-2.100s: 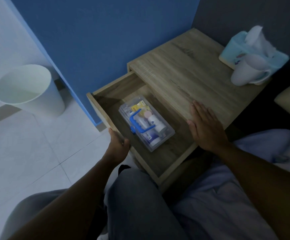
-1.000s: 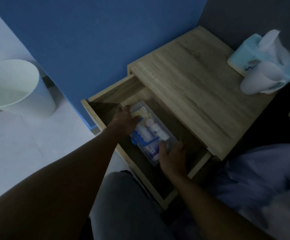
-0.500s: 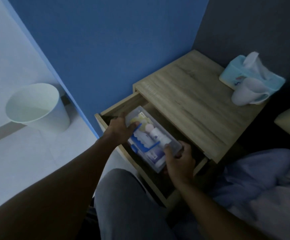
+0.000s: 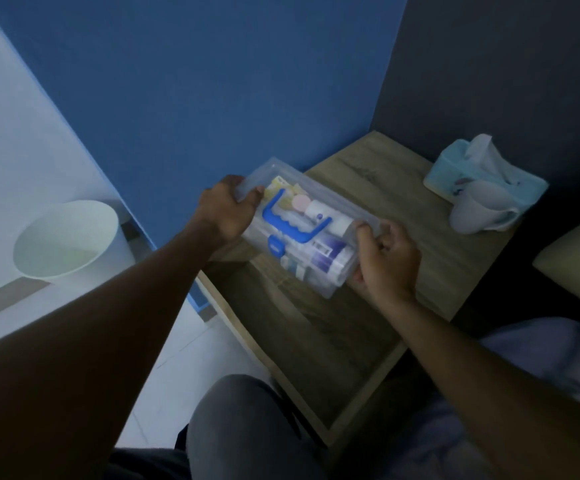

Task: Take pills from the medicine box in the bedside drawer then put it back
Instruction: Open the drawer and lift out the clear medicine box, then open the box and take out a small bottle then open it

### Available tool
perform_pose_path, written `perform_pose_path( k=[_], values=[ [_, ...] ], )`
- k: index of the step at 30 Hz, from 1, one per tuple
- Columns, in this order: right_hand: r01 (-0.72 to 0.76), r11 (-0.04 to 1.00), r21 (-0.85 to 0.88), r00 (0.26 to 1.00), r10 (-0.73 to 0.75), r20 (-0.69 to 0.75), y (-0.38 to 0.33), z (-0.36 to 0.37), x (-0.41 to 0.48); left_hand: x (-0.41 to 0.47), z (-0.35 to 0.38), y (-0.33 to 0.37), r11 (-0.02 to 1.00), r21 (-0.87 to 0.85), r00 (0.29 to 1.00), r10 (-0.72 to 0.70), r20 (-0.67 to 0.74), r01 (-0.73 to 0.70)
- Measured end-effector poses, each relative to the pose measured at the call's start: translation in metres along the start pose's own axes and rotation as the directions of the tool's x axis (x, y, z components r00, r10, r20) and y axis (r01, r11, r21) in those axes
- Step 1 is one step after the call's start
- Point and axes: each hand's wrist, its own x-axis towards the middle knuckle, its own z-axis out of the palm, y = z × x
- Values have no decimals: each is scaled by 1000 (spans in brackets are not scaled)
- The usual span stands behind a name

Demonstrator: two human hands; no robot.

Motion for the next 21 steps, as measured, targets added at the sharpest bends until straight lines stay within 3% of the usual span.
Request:
perform_pose_path(
  k=[5, 11, 15, 21],
  values=[
    [-6, 1000, 16, 1000, 6, -20, 8, 4, 60, 45, 22, 10, 1000, -29, 999, 0, 51, 2],
    [39, 988, -149, 989, -60, -137, 27, 3, 120, 80, 56, 17, 995, -86, 993, 68, 98, -60],
    [27, 974, -223, 988, -59, -141, 36, 0, 149, 89, 76, 14, 995, -76, 993, 70, 94, -63],
    [-4, 985, -171, 997, -9, -77, 43, -6, 156, 85, 90, 16, 988, -90, 991, 128, 34, -125]
  ],
)
